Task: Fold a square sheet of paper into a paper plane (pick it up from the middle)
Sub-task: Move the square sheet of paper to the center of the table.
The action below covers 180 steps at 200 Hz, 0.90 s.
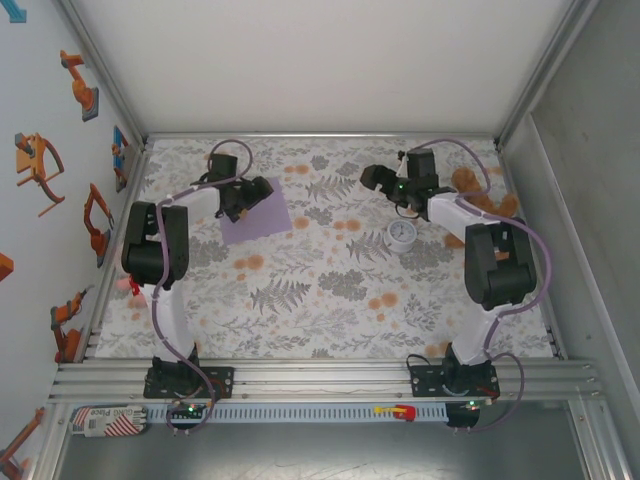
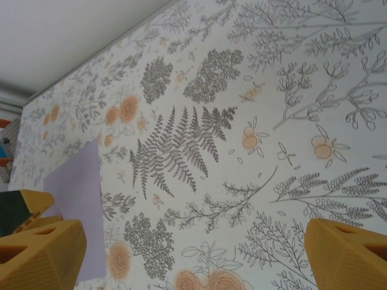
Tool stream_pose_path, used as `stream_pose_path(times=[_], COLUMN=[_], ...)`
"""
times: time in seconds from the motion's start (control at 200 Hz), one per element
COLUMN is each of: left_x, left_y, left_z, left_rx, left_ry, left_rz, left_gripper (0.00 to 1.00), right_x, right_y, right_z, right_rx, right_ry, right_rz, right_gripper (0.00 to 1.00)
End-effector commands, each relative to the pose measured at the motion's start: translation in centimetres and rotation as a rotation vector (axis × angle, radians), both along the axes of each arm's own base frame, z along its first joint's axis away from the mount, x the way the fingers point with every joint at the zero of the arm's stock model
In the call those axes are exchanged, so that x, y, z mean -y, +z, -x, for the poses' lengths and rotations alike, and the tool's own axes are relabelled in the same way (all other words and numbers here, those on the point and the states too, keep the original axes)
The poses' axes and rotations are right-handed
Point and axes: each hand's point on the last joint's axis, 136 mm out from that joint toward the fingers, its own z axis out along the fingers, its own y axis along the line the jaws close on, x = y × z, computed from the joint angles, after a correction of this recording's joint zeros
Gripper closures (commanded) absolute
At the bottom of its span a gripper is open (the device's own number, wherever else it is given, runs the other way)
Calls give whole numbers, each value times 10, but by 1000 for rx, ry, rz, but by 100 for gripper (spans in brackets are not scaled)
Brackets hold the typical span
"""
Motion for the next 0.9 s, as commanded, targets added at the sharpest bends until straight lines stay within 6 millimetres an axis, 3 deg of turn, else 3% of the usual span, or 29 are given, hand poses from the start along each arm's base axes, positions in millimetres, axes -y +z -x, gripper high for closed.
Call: stream_pose_path(times=[0.0,0.12,0.305,0.616,0.716,0.896], left_x=[11,27,53,127,151,173], left_y=[-35,-42,-53,-57,-45,2], left_z=[26,44,88,170,172,151], left_rx=[-141,-187,-286,-375,-349,-238], left_ry=[-58,-100,-142,-130,-158,-237], left_rz=[-14,-11,8,24,76,148], left_gripper=[8,8,12,21,25,32], right_x=[-4,-4,0,7,1,-21], right_y=[11,12,11,-4,-8,-5], right_z=[7,17,37,79,87,101], right_rx=[21,-20,-77,-205,-235,-253], right_ry=[-16,-31,-53,-46,-17,52], right_rz=[27,80,100,120,104,92], right_gripper=[8,9,11,14,18,23])
